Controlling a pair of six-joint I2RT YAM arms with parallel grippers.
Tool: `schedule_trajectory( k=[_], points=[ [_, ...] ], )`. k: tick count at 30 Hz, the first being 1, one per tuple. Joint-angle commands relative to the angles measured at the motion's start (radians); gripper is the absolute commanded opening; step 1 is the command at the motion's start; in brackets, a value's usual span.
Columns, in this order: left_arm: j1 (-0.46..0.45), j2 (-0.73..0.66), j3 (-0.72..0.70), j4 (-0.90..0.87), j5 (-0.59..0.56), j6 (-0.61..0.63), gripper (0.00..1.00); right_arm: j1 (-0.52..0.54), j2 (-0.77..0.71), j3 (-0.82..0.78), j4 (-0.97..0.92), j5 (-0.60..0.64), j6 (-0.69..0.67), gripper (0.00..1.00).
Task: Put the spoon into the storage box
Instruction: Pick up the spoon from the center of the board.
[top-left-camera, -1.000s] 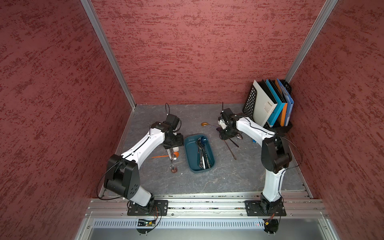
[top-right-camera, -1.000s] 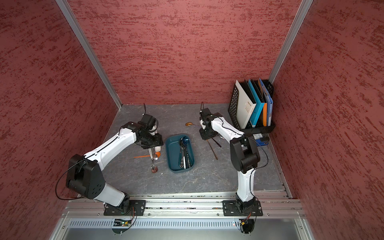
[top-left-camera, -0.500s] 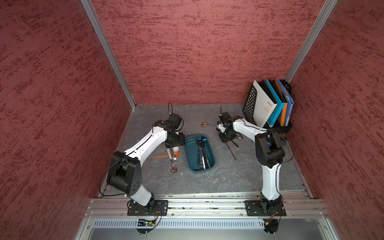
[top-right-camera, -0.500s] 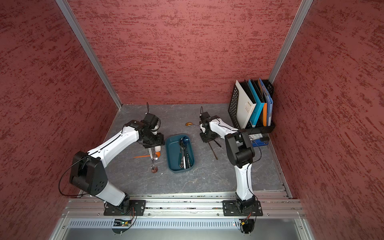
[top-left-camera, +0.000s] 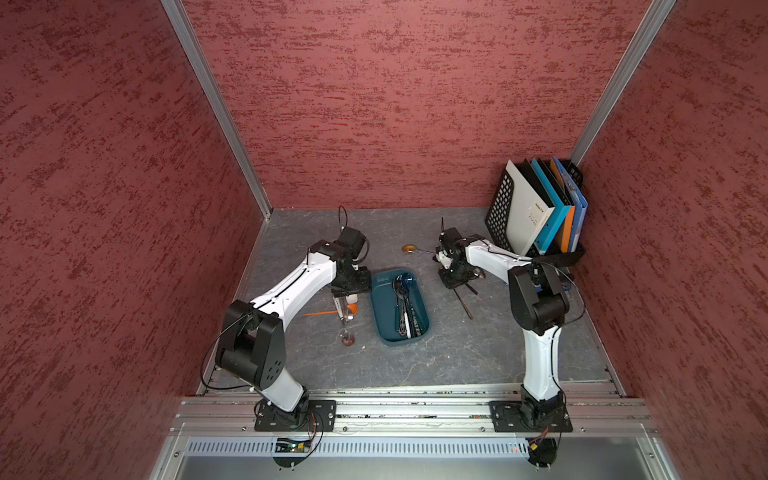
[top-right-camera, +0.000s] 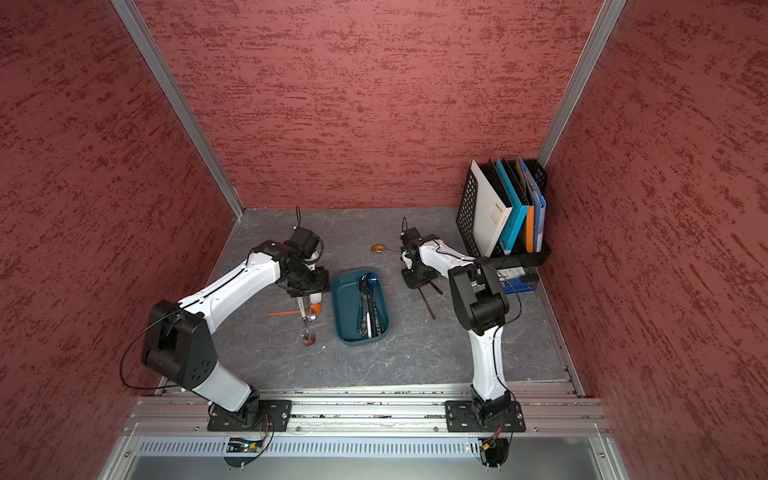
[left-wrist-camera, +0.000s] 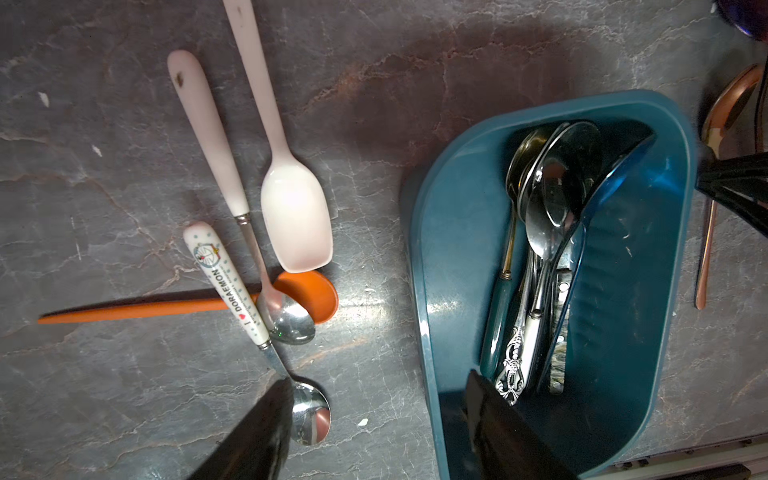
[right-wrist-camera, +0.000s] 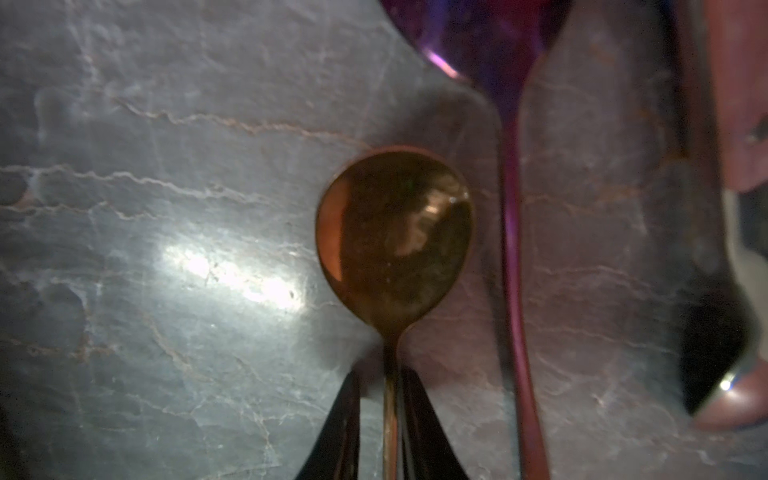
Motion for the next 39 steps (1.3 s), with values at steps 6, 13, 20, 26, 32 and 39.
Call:
schedule_trajectory(
  k=[6, 13, 20, 26, 32, 39],
  points=[
    [-0.003, -0.009, -0.006, 0.007, -0.011, 0.007, 0.69, -0.005, 0.021, -0.054, 0.018, -0.006, 0.004, 0.06],
    [0.004, -0.033, -0.043, 0.029, -0.008, 0.005, 0.69, -0.005, -0.005, -0.059, 0.031, -0.014, 0.004, 0.01],
    [0.019, -0.073, -0.091, 0.056, -0.001, 0.0, 0.69, -0.004, -0.07, -0.058, 0.051, -0.05, 0.024, 0.0],
    [0.041, -0.124, -0.143, 0.085, 0.012, 0.0, 0.69, -0.005, -0.15, -0.049, 0.027, -0.086, 0.043, 0.0],
    [0.06, -0.149, -0.185, 0.116, 0.033, 0.001, 0.69, 0.0, -0.219, -0.013, -0.022, -0.15, 0.108, 0.0],
    [0.082, -0.186, -0.232, 0.142, 0.057, 0.01, 0.69, 0.039, -0.255, 0.037, -0.097, -0.199, 0.235, 0.0]
  ],
)
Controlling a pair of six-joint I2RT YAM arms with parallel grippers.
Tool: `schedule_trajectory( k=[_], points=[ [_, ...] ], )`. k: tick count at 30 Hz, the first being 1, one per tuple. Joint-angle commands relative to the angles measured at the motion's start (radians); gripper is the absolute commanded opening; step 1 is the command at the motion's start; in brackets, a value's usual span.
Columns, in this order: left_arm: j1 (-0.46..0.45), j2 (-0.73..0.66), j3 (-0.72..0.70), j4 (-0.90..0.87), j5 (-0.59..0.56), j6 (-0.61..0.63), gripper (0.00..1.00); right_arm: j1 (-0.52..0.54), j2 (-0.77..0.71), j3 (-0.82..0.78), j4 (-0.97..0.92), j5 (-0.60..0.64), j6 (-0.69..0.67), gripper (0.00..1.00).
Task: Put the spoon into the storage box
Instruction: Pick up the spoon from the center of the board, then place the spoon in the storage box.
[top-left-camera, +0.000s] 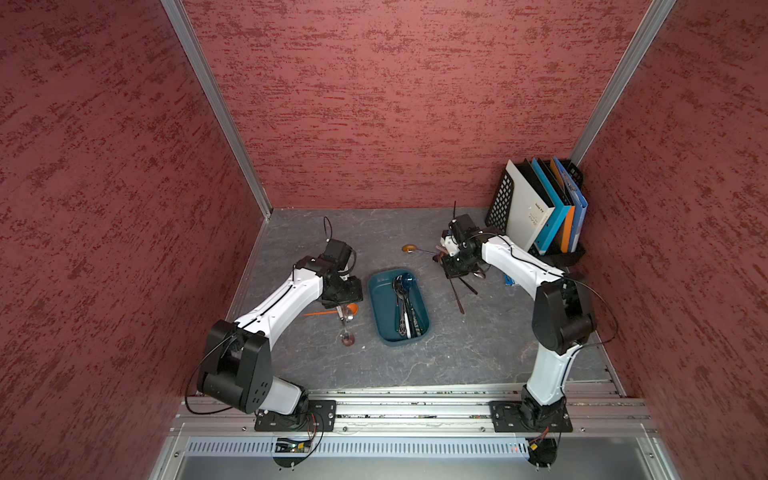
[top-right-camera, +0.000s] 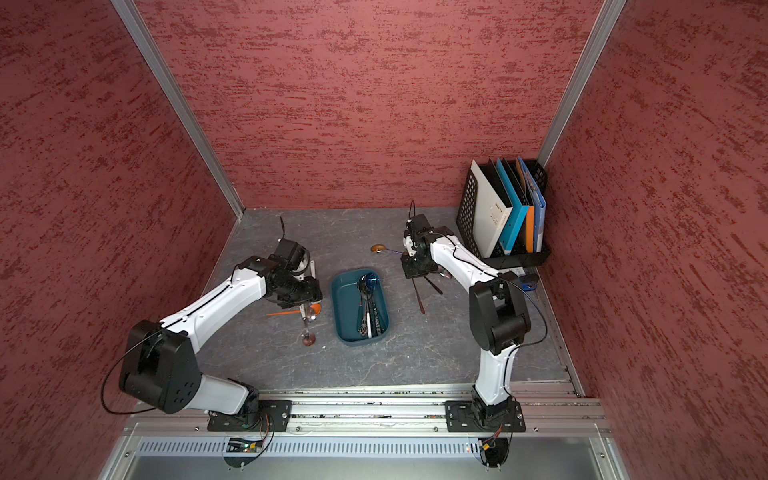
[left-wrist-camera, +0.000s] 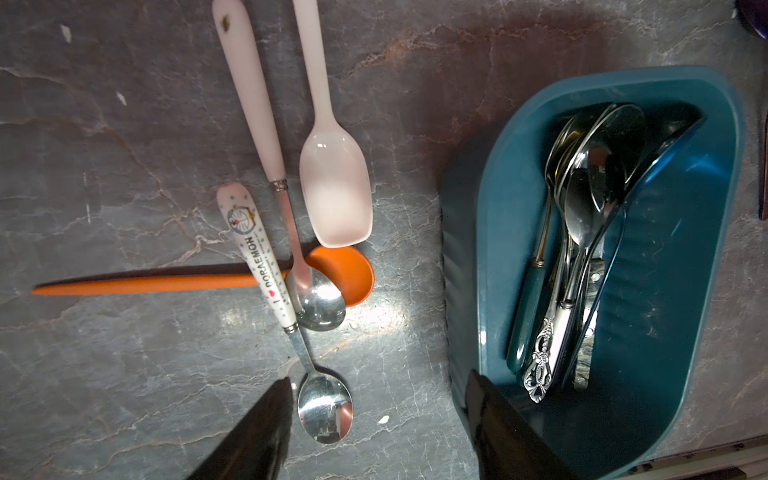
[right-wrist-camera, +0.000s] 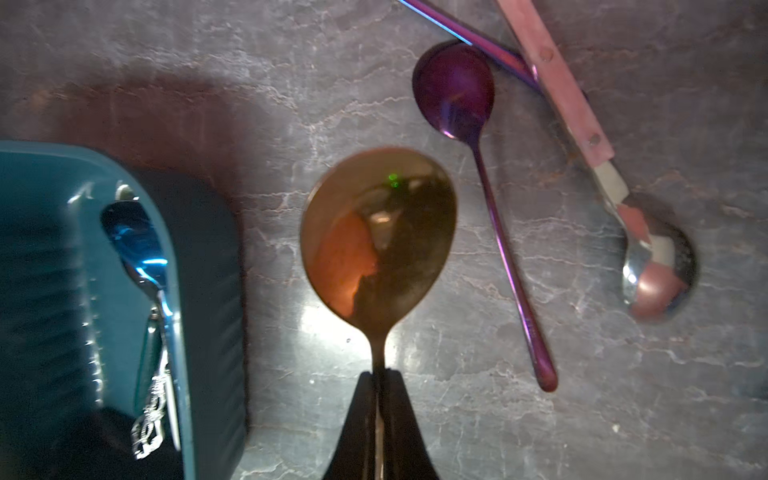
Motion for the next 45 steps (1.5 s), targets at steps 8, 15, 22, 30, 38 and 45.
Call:
schedule_trajectory(
  k=[8, 15, 22, 30, 38, 45],
  points=[
    [0.043, -0.079, -0.049, 0.037, 0.04, 0.028, 0.69, 0.12, -0.011, 0.098, -0.057, -0.059, 0.135, 0.0],
    [0.062, -0.116, -0.086, 0.056, 0.056, 0.03, 0.7, 0.186, 0.057, 0.168, -0.051, -0.086, 0.168, 0.0],
    [0.073, -0.15, -0.114, 0.058, 0.062, 0.037, 0.7, 0.22, 0.128, 0.17, -0.04, -0.077, 0.181, 0.0],
    [0.093, -0.17, -0.13, 0.056, 0.068, 0.052, 0.7, 0.225, 0.184, 0.15, 0.004, -0.091, 0.201, 0.0],
    [0.094, -0.17, -0.144, 0.065, 0.077, 0.052, 0.7, 0.238, 0.222, 0.14, -0.008, -0.067, 0.202, 0.0],
    [0.094, -0.17, -0.151, 0.065, 0.08, 0.051, 0.69, 0.263, 0.252, 0.135, -0.02, -0.077, 0.191, 0.0]
  ],
)
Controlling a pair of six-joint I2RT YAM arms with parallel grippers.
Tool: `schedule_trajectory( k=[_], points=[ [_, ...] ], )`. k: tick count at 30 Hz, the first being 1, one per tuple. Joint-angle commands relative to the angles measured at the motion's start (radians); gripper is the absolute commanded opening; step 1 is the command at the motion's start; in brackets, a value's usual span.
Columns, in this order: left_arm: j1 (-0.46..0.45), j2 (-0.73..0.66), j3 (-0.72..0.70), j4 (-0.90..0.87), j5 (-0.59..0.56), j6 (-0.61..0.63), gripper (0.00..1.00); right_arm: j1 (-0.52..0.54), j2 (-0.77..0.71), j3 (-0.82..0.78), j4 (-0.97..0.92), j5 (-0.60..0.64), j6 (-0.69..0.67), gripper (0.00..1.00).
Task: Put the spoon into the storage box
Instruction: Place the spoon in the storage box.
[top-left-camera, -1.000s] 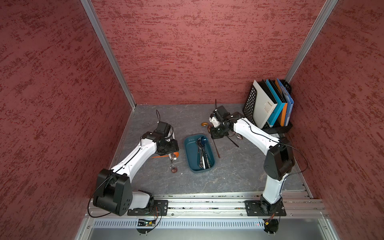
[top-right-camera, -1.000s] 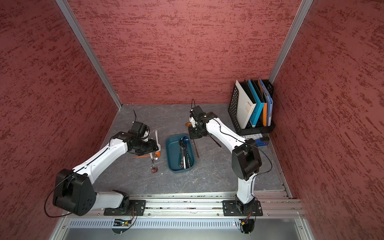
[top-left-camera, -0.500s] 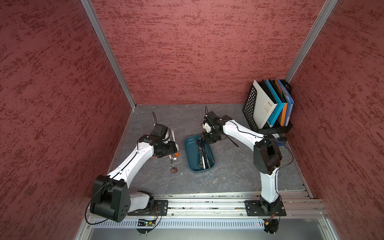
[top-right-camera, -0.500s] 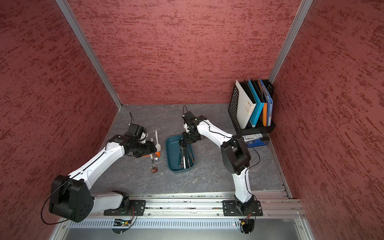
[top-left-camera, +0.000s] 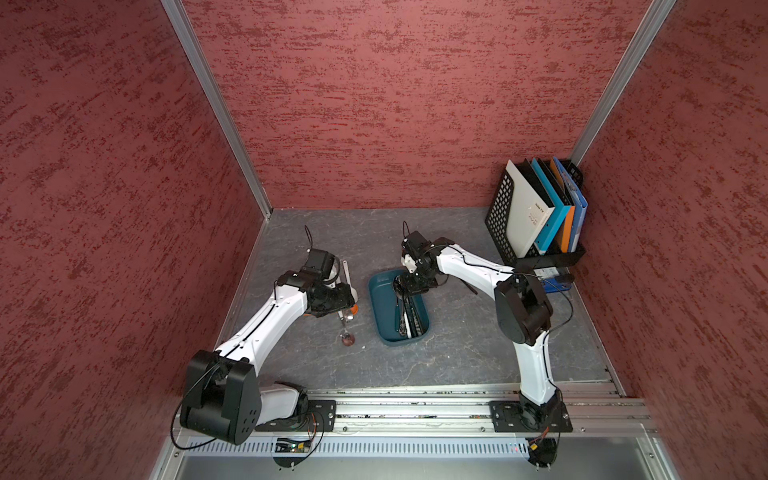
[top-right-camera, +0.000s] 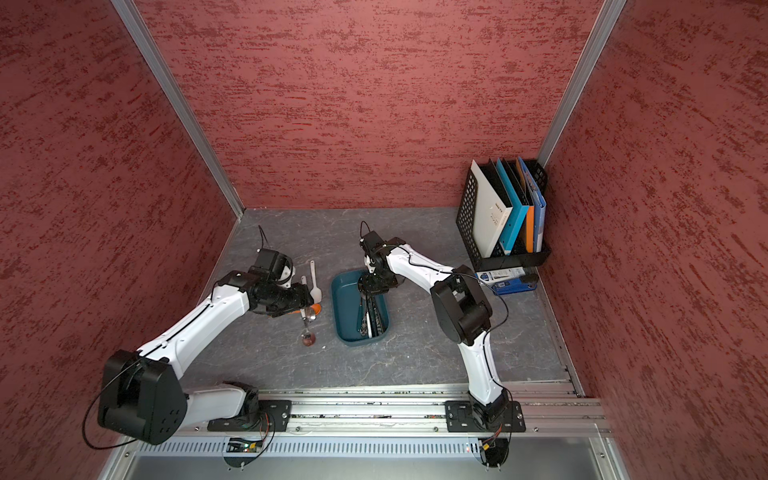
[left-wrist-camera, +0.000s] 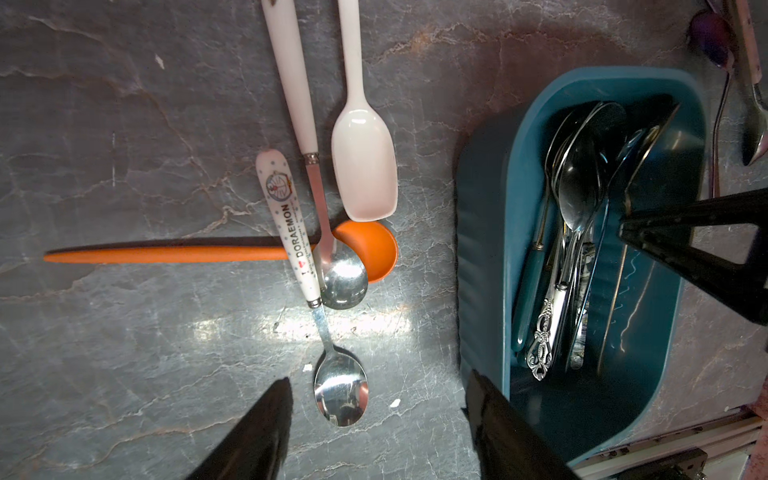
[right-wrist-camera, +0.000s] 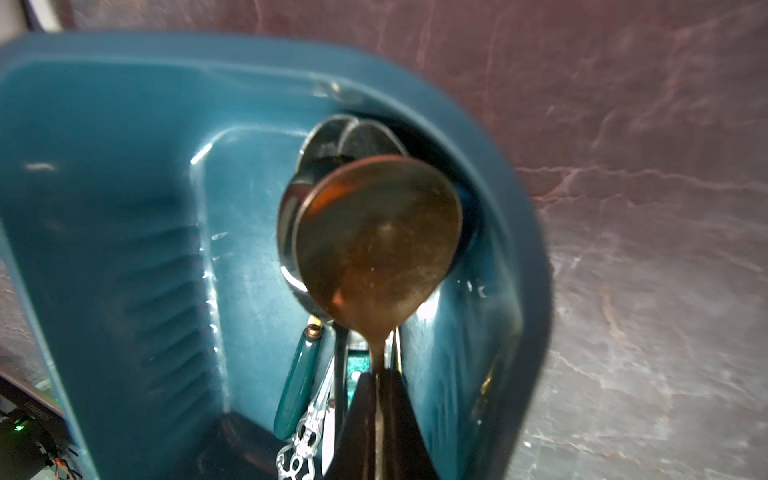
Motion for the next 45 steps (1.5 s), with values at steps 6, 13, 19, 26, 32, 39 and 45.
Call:
schedule_trajectory(
  k=[6, 13, 19, 26, 32, 39, 45],
  points=[
    [0.005, -0.016, -0.012, 0.015, 0.011, 0.02, 0.7, 0.025, 0.034, 0.014, -0.034, 0.011, -0.011, 0.0],
    [0.005, -0.017, -0.011, 0.007, 0.01, 0.017, 0.69, 0.024, 0.025, 0.005, -0.033, 0.049, -0.004, 0.1],
    [0.006, -0.017, -0.002, 0.001, 0.01, 0.014, 0.7, 0.024, -0.024, 0.013, -0.047, 0.097, -0.035, 0.22],
    [-0.021, 0.013, 0.035, -0.009, 0.006, 0.007, 0.7, 0.024, -0.08, 0.062, -0.091, 0.124, -0.095, 0.29],
    [-0.077, 0.073, 0.085, -0.023, -0.02, -0.005, 0.7, 0.016, -0.13, 0.089, -0.085, 0.139, -0.19, 0.35],
    [-0.136, 0.15, 0.155, -0.041, -0.045, -0.026, 0.7, -0.063, -0.106, 0.117, -0.114, 0.123, -0.283, 0.39],
    [-0.154, 0.211, 0.219, -0.068, -0.062, -0.032, 0.71, -0.165, -0.059, 0.121, -0.108, 0.117, -0.355, 0.42]
  ],
)
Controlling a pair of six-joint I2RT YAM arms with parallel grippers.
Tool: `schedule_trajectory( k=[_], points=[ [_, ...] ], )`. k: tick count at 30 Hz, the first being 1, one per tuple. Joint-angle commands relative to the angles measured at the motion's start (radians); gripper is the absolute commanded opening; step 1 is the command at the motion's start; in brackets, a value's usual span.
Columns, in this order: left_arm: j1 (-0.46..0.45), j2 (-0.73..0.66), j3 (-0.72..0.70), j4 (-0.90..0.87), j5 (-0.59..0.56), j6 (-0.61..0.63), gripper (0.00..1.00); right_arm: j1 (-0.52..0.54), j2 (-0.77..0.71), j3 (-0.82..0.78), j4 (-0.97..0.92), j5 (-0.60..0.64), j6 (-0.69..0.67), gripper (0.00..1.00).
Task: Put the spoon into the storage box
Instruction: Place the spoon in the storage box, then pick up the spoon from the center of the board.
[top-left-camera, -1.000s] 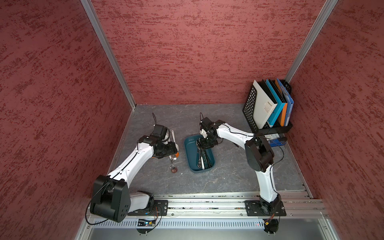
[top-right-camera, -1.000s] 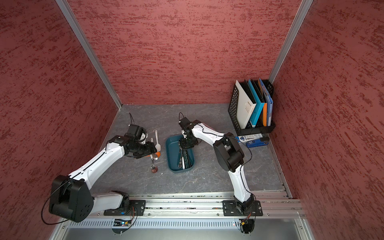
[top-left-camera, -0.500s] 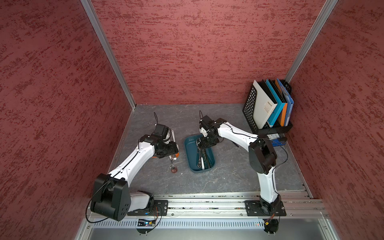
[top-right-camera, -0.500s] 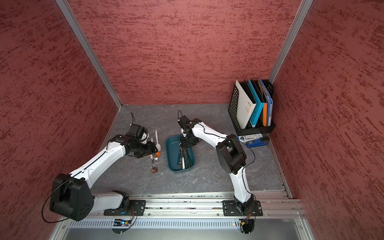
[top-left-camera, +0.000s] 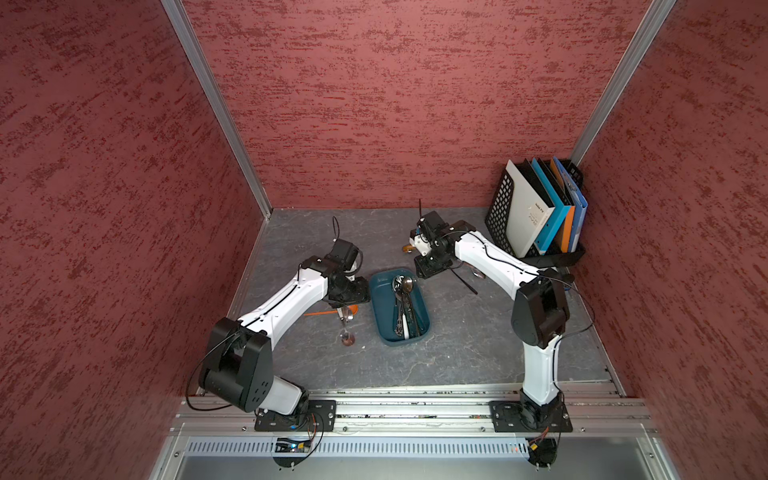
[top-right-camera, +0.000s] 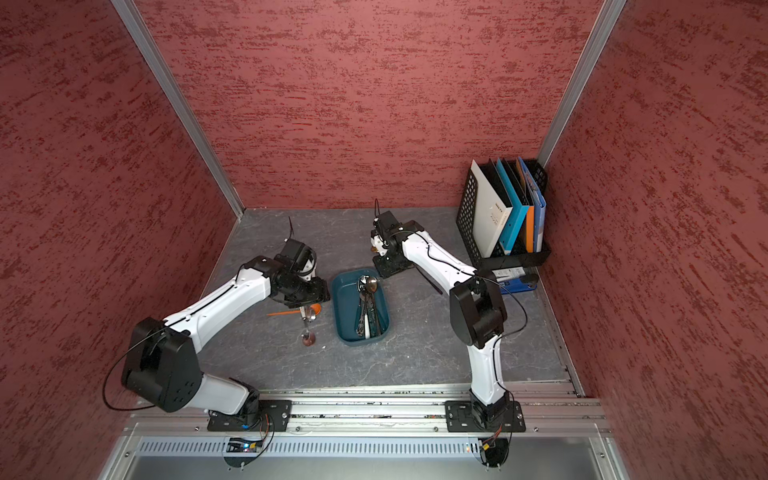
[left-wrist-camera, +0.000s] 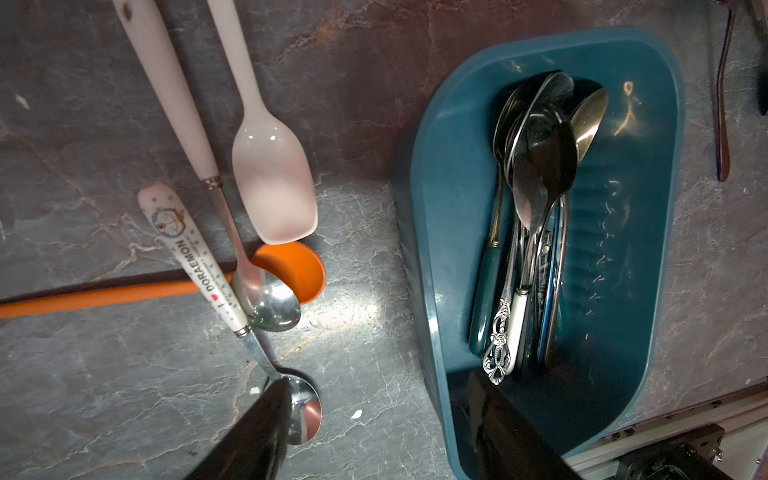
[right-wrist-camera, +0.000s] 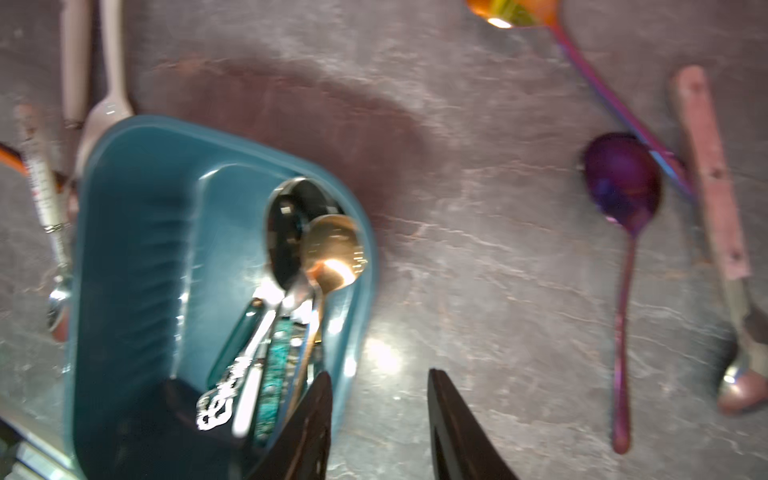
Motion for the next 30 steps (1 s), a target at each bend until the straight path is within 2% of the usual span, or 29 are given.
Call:
schedule_trajectory(
  k=[1, 8, 13, 24, 30],
  points=[
    [-0.004, 0.026, 0.044, -0.03, -0.028, -0.01, 0.71, -0.051, 0.04, 0.023, -0.005, 0.018, -0.069, 0.43],
    [-0.003, 0.066, 0.09, -0.053, -0.028, -0.03, 0.71, -0.125, 0.146, 0.066, 0.023, 0.105, -0.169, 0.49],
    [0.0, 0.083, 0.117, -0.09, -0.039, -0.029, 0.71, -0.143, 0.157, 0.044, 0.093, 0.148, -0.23, 0.52],
    [-0.001, 0.141, 0.212, -0.153, -0.055, -0.022, 0.71, -0.198, 0.219, 0.052, 0.137, 0.054, -0.256, 0.52],
    [-0.005, 0.166, 0.254, -0.18, -0.067, -0.017, 0.71, -0.211, 0.245, 0.047, 0.143, 0.041, -0.257, 0.51]
  ],
)
